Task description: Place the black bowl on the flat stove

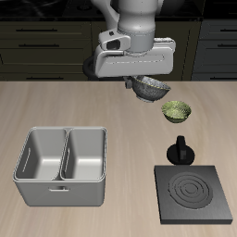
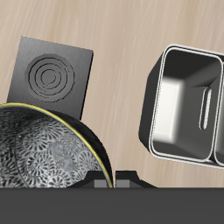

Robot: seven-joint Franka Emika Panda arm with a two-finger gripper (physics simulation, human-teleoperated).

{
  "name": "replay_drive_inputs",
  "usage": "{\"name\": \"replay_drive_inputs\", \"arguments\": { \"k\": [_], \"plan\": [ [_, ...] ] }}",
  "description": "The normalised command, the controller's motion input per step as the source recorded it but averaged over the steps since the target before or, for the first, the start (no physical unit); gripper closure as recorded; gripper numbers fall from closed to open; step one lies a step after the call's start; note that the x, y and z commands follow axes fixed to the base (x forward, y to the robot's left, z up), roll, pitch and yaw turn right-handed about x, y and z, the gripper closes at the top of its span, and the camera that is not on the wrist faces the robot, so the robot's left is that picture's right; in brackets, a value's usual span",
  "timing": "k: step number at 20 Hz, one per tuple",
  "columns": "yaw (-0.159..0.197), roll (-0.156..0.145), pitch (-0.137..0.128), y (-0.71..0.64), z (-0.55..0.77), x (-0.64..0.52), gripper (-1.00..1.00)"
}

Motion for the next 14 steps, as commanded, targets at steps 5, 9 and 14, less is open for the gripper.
{"name": "replay_drive_inputs", "arguments": {
  "k": [5,9,14],
  "plan": [
    [-0.004,0.011,0.004,0.23,0.07,0.27,1.0],
    [-0.002,0.012,-0.002,0.2,0.09,0.33,1.0],
    [0.014,0.004,0.023,0.12,-0.05,0.29,1.0]
  ]
}}
